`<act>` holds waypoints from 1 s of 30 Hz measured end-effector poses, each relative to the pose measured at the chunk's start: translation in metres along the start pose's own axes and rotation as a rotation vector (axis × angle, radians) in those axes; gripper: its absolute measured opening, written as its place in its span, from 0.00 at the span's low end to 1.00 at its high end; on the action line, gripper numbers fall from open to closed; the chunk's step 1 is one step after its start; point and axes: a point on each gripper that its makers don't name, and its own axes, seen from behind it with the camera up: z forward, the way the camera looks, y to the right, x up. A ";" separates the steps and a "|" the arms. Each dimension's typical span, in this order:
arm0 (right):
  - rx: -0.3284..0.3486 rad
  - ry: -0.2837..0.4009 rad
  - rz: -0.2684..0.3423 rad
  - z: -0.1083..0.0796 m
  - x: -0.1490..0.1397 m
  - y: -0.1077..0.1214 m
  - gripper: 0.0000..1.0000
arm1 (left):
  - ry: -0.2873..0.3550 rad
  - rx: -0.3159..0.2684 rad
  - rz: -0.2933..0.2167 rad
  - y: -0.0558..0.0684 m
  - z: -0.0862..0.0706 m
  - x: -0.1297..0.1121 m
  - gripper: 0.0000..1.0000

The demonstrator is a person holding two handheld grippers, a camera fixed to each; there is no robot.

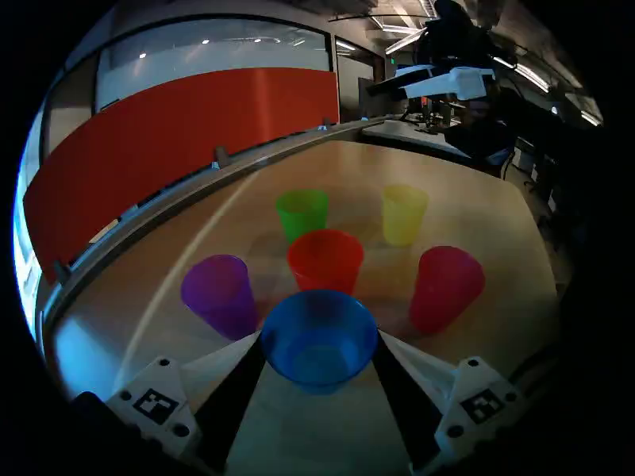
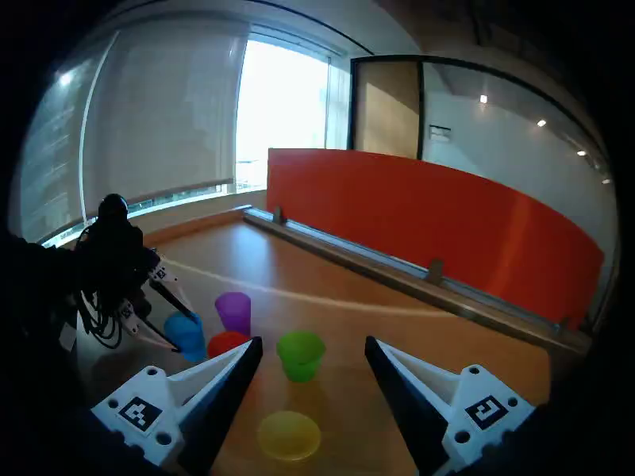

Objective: Pour water

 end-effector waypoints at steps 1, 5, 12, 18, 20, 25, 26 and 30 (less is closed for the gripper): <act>0.003 -0.006 -0.002 0.002 -0.001 0.000 1.00 | 0.005 0.003 -0.004 -0.001 -0.002 0.002 0.87; 0.015 -0.026 -0.006 0.011 -0.004 -0.002 1.00 | 0.025 0.012 -0.011 -0.003 -0.011 0.008 0.87; 0.049 -0.083 -0.020 0.030 -0.011 -0.004 1.00 | 0.070 0.037 -0.016 -0.006 -0.023 0.023 0.87; 0.084 -0.168 -0.052 0.049 -0.029 -0.007 1.00 | 0.116 0.054 -0.034 -0.011 -0.032 0.036 0.87; 0.094 -0.197 -0.064 0.055 -0.036 -0.009 1.00 | 0.132 0.059 -0.042 -0.014 -0.035 0.040 0.87; 0.117 -0.245 -0.092 0.068 -0.048 -0.014 1.00 | 0.171 0.075 -0.060 -0.019 -0.043 0.048 0.87; 0.121 -0.254 -0.096 0.071 -0.050 -0.015 1.00 | 0.179 0.078 -0.063 -0.020 -0.045 0.050 0.87; 0.134 -0.292 -0.110 0.081 -0.057 -0.016 1.00 | 0.207 0.090 -0.070 -0.022 -0.051 0.056 0.87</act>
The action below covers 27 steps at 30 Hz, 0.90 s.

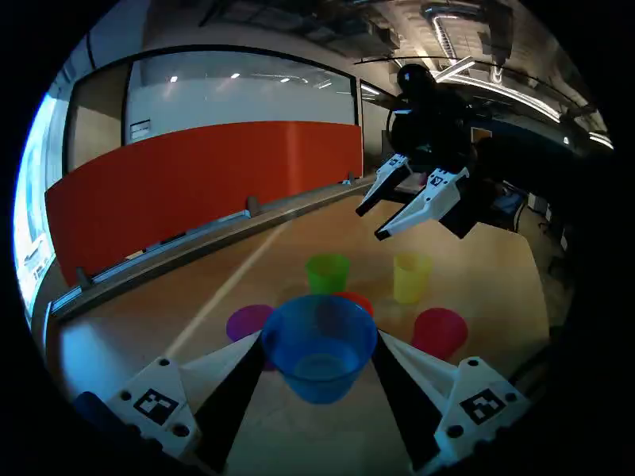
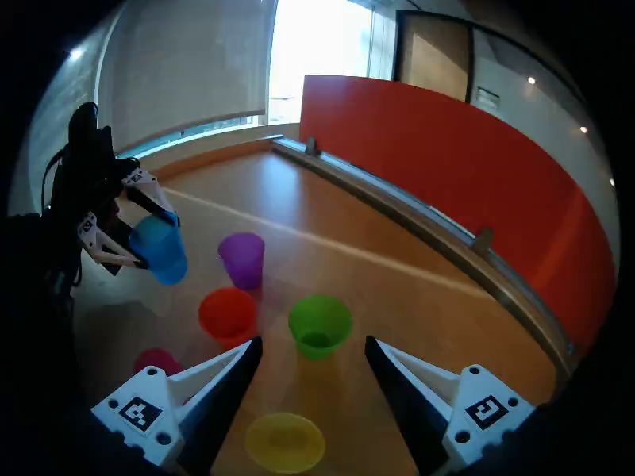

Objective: Pour water

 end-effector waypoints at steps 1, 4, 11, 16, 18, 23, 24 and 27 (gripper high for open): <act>0.002 -0.011 -0.004 0.003 -0.001 0.000 1.00 | 0.006 0.002 -0.002 0.000 -0.001 0.002 0.87; 0.004 -0.048 -0.016 0.011 -0.005 0.002 1.00 | 0.022 0.007 -0.005 -0.002 -0.005 0.006 0.87; 0.012 -0.127 -0.040 0.030 -0.012 0.004 1.00 | 0.048 0.020 -0.014 -0.008 -0.015 0.014 0.87; 0.015 -0.170 -0.062 0.043 -0.016 0.008 1.00 | 0.055 0.026 -0.018 -0.011 -0.019 0.014 0.87; 0.015 -0.185 -0.067 0.049 -0.018 0.010 1.00 | 0.056 0.029 -0.018 -0.013 -0.020 0.014 0.87; 0.023 -0.215 -0.066 0.062 -0.023 0.012 1.00 | 0.058 0.034 -0.022 -0.017 -0.022 0.013 0.87; 0.024 -0.220 -0.065 0.065 -0.024 0.012 1.00 | 0.057 0.035 -0.024 -0.018 -0.022 0.012 0.87; 0.030 -0.238 -0.061 0.071 -0.027 0.014 1.00 | 0.054 0.037 -0.031 -0.020 -0.023 0.010 0.87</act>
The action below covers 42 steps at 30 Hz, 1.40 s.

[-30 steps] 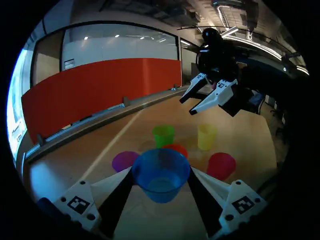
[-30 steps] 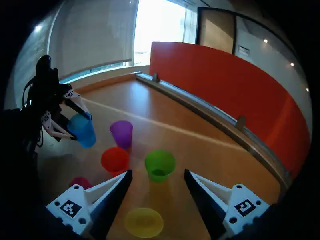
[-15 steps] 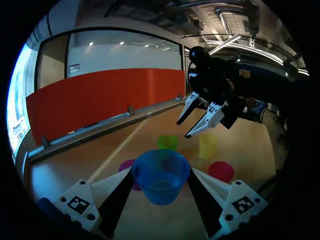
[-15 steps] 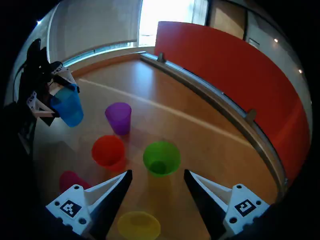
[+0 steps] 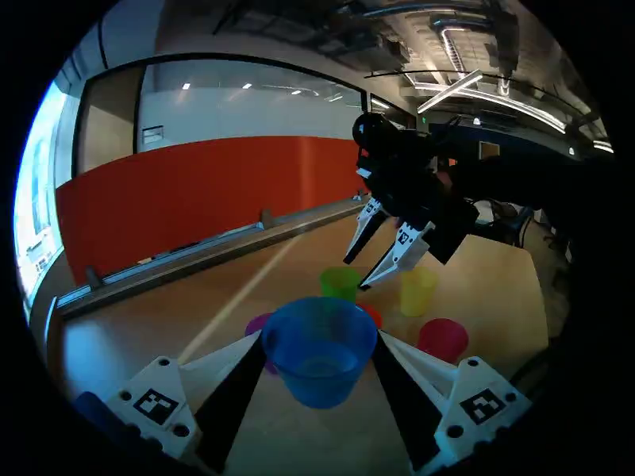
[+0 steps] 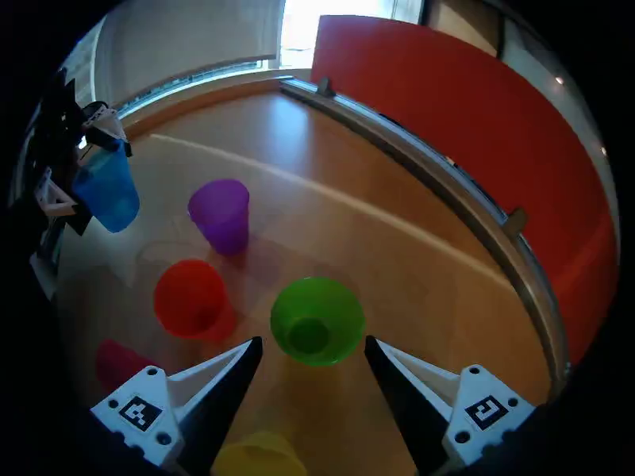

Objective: Pour water

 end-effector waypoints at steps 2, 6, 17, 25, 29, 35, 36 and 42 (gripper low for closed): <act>0.005 -0.012 0.001 0.005 -0.001 0.000 1.00 | -0.003 0.003 -0.004 -0.002 0.000 -0.002 0.87; 0.010 -0.030 -0.004 0.013 -0.002 0.002 1.00 | -0.008 0.006 -0.008 -0.005 0.000 -0.006 0.87; 0.021 -0.045 -0.008 0.030 0.004 0.003 1.00 | -0.018 0.010 -0.010 -0.008 0.002 -0.011 0.87; 0.022 -0.036 0.001 0.033 0.004 0.004 0.94 | -0.026 0.009 -0.009 -0.008 0.004 -0.013 0.87; 0.025 -0.018 0.010 0.031 0.008 0.004 0.94 | -0.029 0.007 -0.008 -0.007 0.004 -0.014 0.87; 0.032 0.012 0.026 0.022 0.015 -0.001 0.94 | -0.029 0.009 -0.006 -0.008 0.005 -0.013 0.87; 0.031 0.017 0.028 0.019 0.016 -0.002 0.94 | -0.028 0.008 -0.006 -0.007 0.005 -0.012 0.87; 0.023 0.049 0.041 -0.002 0.020 -0.009 0.94 | -0.024 0.007 -0.003 -0.005 0.004 -0.007 0.87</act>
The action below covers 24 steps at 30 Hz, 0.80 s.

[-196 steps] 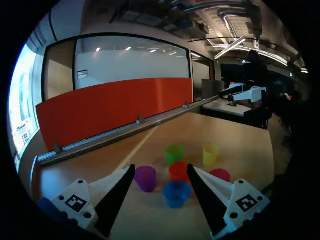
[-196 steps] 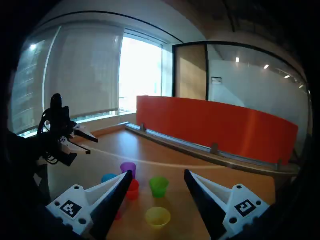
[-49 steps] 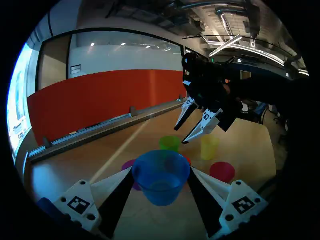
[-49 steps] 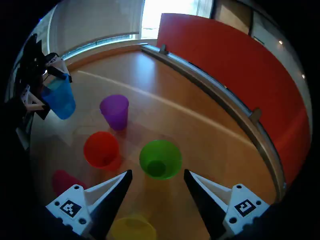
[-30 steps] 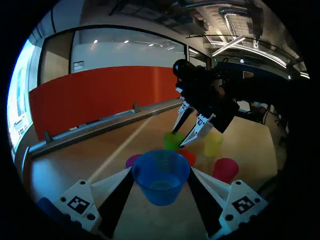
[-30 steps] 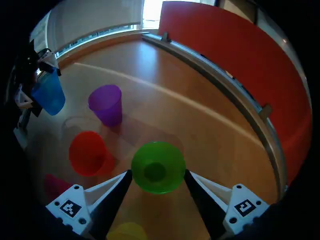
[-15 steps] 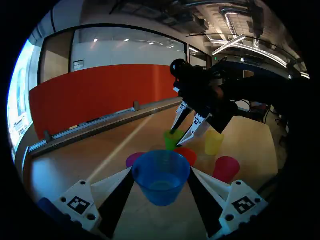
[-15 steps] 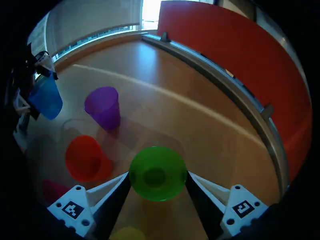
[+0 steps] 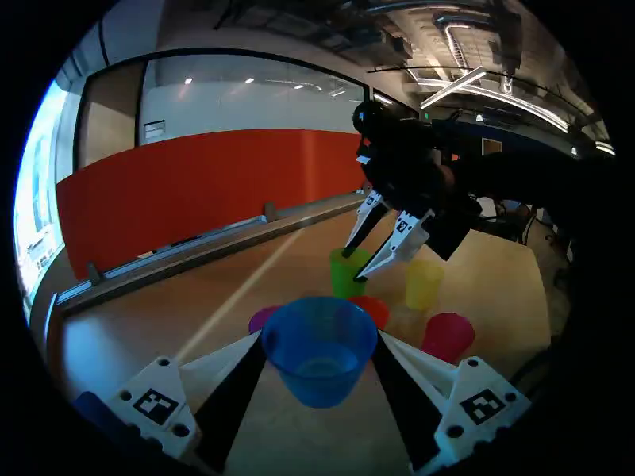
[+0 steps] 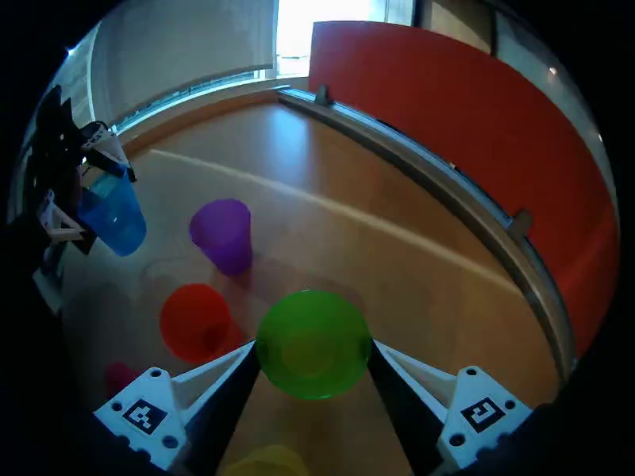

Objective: Pour water

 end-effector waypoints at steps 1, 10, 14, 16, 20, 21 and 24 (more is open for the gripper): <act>-0.001 0.006 0.002 -0.004 0.000 -0.001 0.94 | 0.000 0.001 0.001 0.000 0.000 0.000 0.87; -0.014 0.118 0.027 -0.039 0.010 -0.016 0.94 | -0.002 0.015 0.007 0.002 -0.001 0.003 0.87; -0.017 0.180 0.043 -0.056 0.015 -0.021 0.94 | 0.000 0.016 0.006 0.004 -0.001 0.007 0.87; -0.019 0.205 0.045 -0.063 0.016 -0.023 0.94 | 0.002 0.017 0.009 0.005 -0.001 0.009 0.87; -0.022 0.250 0.051 -0.076 0.018 -0.028 0.94 | 0.006 0.018 0.015 0.009 -0.002 0.013 0.87; -0.022 0.260 0.051 -0.079 0.018 -0.030 0.94 | 0.006 0.018 0.016 0.009 -0.002 0.013 0.87; -0.022 0.292 0.048 -0.087 0.020 -0.035 0.94 | 0.008 0.019 0.019 0.011 -0.003 0.015 0.87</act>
